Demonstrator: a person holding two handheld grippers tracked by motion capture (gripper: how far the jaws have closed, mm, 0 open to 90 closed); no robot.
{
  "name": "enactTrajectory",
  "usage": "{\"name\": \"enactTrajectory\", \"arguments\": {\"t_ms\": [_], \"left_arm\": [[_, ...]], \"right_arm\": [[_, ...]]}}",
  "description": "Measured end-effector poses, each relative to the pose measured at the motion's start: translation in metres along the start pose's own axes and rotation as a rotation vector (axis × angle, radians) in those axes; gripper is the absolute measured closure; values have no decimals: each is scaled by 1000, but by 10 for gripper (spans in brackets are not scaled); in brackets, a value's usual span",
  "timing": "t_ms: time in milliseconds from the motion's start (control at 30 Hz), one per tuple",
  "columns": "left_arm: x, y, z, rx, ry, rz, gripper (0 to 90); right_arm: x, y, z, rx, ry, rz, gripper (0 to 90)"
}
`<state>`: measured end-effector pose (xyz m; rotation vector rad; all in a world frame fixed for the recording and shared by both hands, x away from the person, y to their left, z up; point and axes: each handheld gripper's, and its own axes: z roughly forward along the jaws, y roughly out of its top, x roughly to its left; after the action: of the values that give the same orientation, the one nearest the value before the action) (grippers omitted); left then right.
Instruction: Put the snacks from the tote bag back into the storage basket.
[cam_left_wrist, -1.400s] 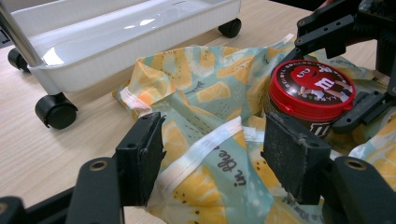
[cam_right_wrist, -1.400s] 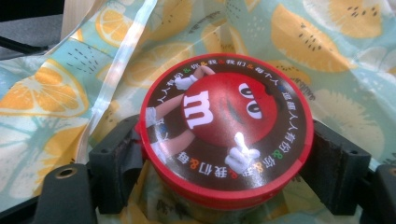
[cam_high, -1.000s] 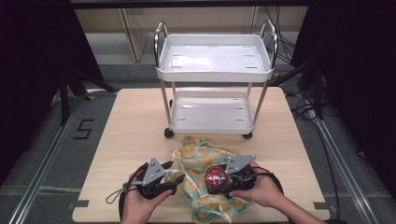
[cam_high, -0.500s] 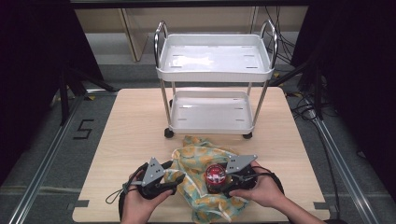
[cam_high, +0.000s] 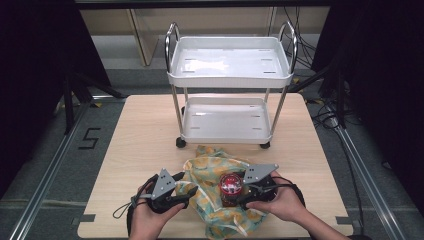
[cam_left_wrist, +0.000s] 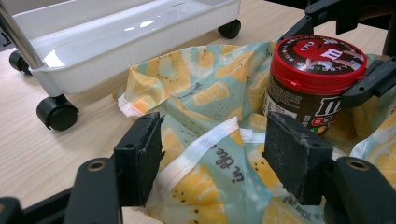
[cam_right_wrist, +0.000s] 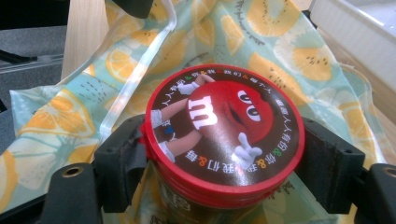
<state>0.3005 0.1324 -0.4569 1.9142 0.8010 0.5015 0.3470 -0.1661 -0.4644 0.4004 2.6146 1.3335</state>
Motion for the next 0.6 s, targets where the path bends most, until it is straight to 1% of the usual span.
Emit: {"name": "enactTrajectory", "arguments": {"t_ms": [67, 100, 133, 167, 200, 233, 267, 333, 367, 400, 433, 467, 500, 533, 600], "left_arm": [[0, 0, 0, 0, 0, 6, 366], [1, 0, 0, 0, -1, 22, 366], [1, 0, 0, 1, -1, 22, 366], [1, 0, 0, 1, 0, 22, 366], [1, 0, 0, 1, 2, 15, 366], [1, 0, 0, -1, 1, 19, 366], [0, 0, 0, 1, 1, 11, 366], [0, 0, 1, 1, 1, 9, 365], [-1, 0, 1, -5, 1, -5, 365], [-1, 0, 1, -5, 1, -13, 365], [-1, 0, 1, -7, 1, -7, 365], [0, 0, 0, -7, 1, 6, 364], [1, 0, 0, -10, -1, 15, 365], [0, 0, 1, -13, 1, -10, 364], [1, 0, 0, -12, 2, 0, 365]], "right_arm": [[0, 0, -1, -5, -5, 5, 254], [-1, 1, -2, -3, -2, 0, 254], [-1, 1, -2, -9, -9, -6, 254], [0, 3, -3, -10, -4, -4, 254], [0, 3, -3, -14, -3, 2, 254], [-1, 4, -4, -16, -11, -2, 254], [0, 4, -4, -17, -9, 10, 254], [-1, 5, -6, -11, -8, 8, 254], [-2, 5, -5, -22, -15, -8, 254], [-2, 6, -6, -25, -12, 2, 254], [-2, 6, -6, -24, -12, 7, 254], [-2, 6, -7, -26, -15, 7, 254], [-2, 8, -9, -14, -10, 8, 254], [-3, 8, -8, -28, -14, -1, 254], [-3, 9, -9, -32, -11, 4, 254]]}}
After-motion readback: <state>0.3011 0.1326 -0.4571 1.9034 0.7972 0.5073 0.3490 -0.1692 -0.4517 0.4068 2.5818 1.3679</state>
